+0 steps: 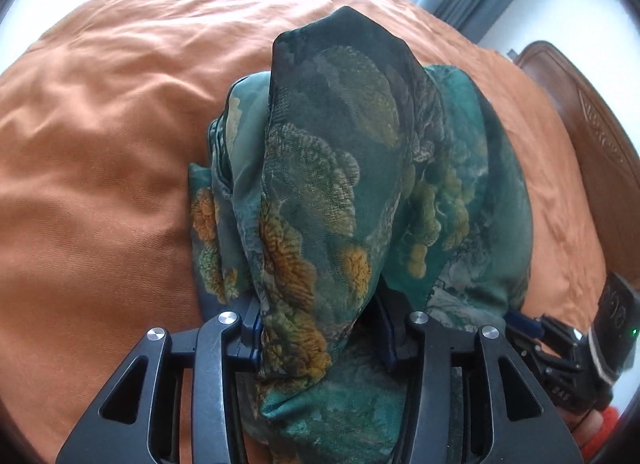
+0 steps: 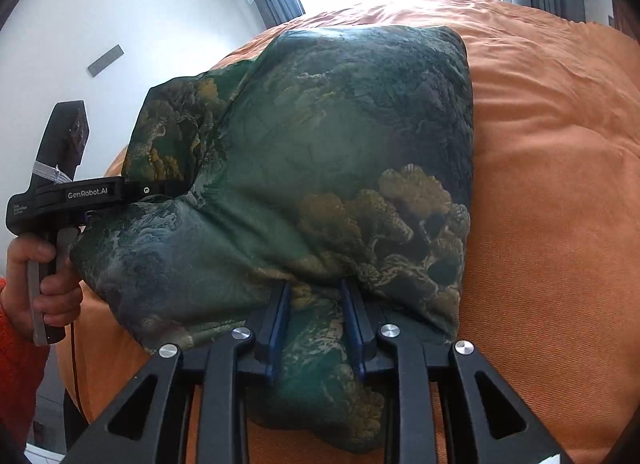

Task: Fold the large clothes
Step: 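Hold the bundle end with both tools and fold it onto the rest of the bundle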

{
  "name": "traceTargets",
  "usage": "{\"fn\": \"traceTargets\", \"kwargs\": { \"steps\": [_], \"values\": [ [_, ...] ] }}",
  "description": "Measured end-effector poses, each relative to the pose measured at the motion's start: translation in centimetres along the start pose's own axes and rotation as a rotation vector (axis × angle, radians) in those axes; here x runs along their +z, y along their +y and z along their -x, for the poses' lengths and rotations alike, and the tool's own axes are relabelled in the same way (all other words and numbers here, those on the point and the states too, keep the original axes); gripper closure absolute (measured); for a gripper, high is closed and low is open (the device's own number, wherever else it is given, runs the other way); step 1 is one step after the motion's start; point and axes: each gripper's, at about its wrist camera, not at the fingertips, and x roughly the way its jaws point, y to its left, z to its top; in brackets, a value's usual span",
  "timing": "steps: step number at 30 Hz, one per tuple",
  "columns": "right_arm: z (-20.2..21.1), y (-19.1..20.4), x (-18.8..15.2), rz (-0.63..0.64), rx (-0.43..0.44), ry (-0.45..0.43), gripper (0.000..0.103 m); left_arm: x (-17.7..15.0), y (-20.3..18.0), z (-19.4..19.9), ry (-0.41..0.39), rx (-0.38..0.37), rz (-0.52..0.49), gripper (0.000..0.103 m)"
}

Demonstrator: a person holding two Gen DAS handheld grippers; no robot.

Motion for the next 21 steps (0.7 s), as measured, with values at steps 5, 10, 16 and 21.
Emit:
{"fn": "traceTargets", "kwargs": {
  "steps": [5,10,16,21],
  "values": [
    [2.7,1.5,2.0,0.053,-0.003,0.047,0.075,0.0,-0.7,3.9,-0.024,-0.003,-0.011,0.045],
    [5.3,1.0,8.8,-0.021,0.037,-0.029,0.075,-0.3,0.0,4.9,-0.04,0.022,-0.03,0.044],
    [0.7,1.4,18.4,-0.038,0.08,-0.094,0.074,-1.4,1.8,3.4,-0.043,-0.001,0.032,0.045],
    [-9.3,2.0,19.3,-0.083,0.013,0.073,0.073,-1.6,2.5,1.8,-0.021,0.027,0.043,0.045]
  ]
}}
